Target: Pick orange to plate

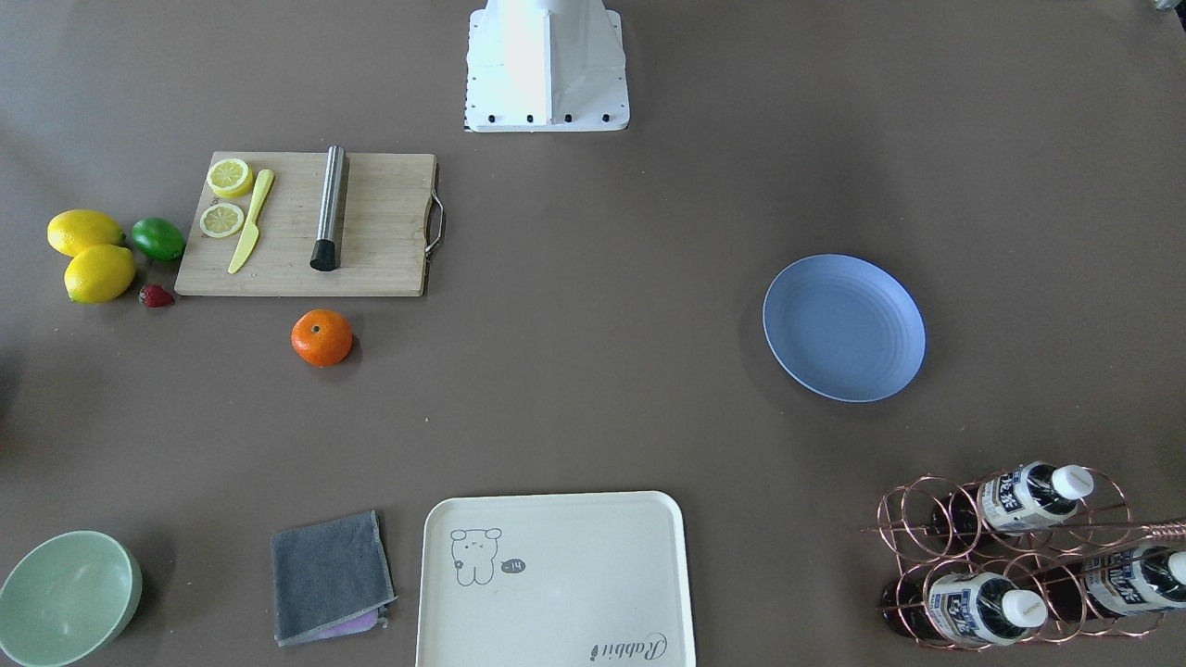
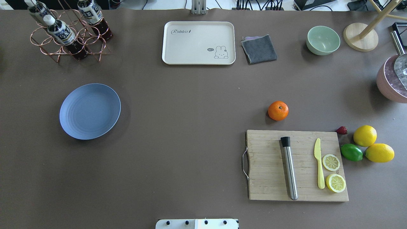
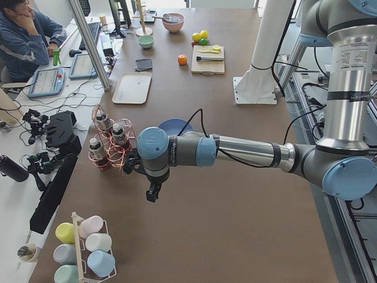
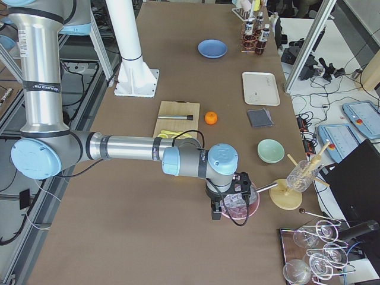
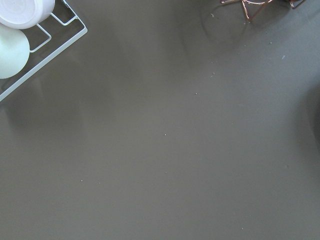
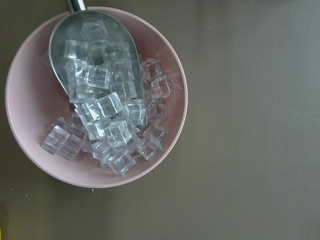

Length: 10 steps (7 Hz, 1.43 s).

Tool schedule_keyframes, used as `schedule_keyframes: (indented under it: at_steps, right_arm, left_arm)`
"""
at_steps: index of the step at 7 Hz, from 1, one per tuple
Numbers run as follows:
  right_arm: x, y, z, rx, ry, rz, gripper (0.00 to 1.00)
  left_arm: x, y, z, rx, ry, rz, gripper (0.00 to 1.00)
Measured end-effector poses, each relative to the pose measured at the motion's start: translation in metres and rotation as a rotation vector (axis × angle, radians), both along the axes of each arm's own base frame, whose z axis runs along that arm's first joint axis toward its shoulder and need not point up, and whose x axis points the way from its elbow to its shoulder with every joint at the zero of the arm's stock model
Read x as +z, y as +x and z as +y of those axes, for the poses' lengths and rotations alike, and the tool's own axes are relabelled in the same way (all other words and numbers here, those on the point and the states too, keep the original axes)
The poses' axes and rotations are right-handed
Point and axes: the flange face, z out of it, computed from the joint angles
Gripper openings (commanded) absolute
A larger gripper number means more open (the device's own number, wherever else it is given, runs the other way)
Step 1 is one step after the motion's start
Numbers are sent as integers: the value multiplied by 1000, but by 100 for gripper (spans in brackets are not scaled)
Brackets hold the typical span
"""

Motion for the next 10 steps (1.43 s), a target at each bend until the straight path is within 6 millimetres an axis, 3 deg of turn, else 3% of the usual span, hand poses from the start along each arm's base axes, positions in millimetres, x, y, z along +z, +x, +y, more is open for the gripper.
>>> schedule_keyframes:
  at_steps: [4, 6, 8, 10]
  right_arm:
    - [-3, -3, 0, -1, 6, -32, 100]
    - [-21, -14, -8, -25, 44, -26, 100]
    - [-77, -65, -24, -85, 125, 79, 100]
    - [-122, -122, -35, -48, 117, 111, 100]
  left_arm:
    - [4, 0, -14, 3, 213, 18, 98]
    - [0, 9, -15, 0, 207, 69, 97]
    - [-9, 53, -26, -52, 79, 101, 97]
    - [-4, 118, -22, -85, 17, 104, 98]
